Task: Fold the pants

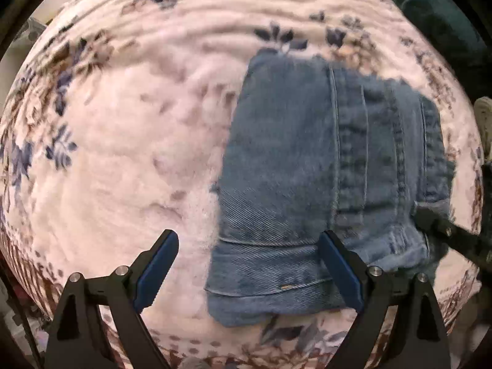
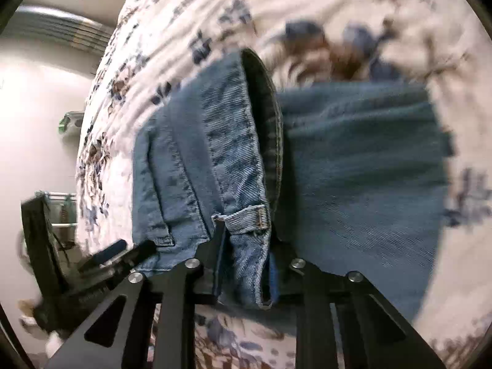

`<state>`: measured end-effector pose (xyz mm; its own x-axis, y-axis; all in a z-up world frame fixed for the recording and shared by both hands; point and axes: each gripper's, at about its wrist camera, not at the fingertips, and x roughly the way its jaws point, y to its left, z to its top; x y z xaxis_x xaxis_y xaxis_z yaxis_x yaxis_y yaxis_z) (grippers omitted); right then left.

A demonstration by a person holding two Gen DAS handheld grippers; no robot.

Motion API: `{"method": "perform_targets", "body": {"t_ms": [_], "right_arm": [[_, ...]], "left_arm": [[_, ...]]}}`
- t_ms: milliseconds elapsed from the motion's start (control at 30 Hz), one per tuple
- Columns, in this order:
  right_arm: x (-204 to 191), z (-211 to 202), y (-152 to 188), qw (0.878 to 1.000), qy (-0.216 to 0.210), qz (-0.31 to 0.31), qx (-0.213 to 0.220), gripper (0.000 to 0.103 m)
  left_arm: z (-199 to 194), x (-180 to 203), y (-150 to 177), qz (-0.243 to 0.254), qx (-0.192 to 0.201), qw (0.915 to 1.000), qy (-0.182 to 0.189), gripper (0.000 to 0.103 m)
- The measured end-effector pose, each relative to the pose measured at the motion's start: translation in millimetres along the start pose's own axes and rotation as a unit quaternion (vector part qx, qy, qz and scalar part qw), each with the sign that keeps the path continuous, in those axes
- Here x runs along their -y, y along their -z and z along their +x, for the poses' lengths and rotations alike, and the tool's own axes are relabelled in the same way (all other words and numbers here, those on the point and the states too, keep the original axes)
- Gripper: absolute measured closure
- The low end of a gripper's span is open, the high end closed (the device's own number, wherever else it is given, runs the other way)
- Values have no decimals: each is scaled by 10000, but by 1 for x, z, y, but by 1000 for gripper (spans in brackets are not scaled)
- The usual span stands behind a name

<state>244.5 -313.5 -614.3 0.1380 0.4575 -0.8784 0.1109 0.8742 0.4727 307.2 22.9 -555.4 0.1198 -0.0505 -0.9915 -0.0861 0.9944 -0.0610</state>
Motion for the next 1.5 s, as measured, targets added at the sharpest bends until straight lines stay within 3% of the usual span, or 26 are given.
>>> {"method": "perform_targets", "body": {"t_ms": [133,200,367,467,533,567,667,800,833,900,1000,1033,1067,1100,1167,1233,1300,1367,1433,1500], "right_arm": [[5,-59,5,9976,511,178,431,83],[25,-89,11,9941,700,456,687,85],[126,-131,28,9789,1202,1469,755,85],[178,-120,37,9773,928,1851,442,84],[199,-105,38,9734,679,2185,118,71],[205,-102,40,9708,671,2303,74,59],[213,-106,49,9625,469,2663,227,55],[217,-118,79,9461,59,3202,494,34],[219,-117,84,9426,-96,3298,518,32],[225,-99,96,9302,-613,3583,509,32],[211,-51,100,9129,-1270,3862,359,35],[207,-43,102,9116,-1248,3896,406,41],[205,-42,103,9136,-1174,3867,461,56],[203,-43,103,9168,-1010,3839,443,61],[203,-47,104,9183,-825,3847,436,61],[199,-51,102,9277,-547,3678,332,61],[187,-53,91,9375,-354,3457,157,59],[177,-55,79,9450,-317,3254,-22,54],[172,-55,72,9430,-540,3282,-69,47],[170,-55,75,9352,-856,3435,59,37]], "left_arm": [[-26,3,-5,96,402,9991,-34,10],[-31,4,-12,70,498,9987,31,10],[-25,15,-37,-61,385,9983,435,10],[-13,42,-56,44,184,9967,789,10],[-4,58,-66,165,96,9953,949,10],[7,68,-76,206,-92,9943,1043,10],[36,88,-101,196,-540,9890,1361,10],[69,99,-132,183,-736,9853,1533,11],[74,102,-136,186,-714,9834,1656,24],[80,105,-137,211,-652,9810,1814,50],[84,111,-133,504,-522,9840,1625,58],[86,108,-132,500,-515,9844,1604,60],[89,104,-134,399,-579,9833,1677,61],[91,99,-136,285,-636,9821,1750,63],[98,91,-143,92,-735,9805,1820,64],[99,90,-150,-5,-738,9809,1802,66],[90,87,-155,-174,-613,9813,1815,66],[70,77,-159,-439,-389,9764,2076,65],[59,68,-160,-645,-304,9720,2240,44],[54,59,-153,-853,-315,9627,2548,32]]}}
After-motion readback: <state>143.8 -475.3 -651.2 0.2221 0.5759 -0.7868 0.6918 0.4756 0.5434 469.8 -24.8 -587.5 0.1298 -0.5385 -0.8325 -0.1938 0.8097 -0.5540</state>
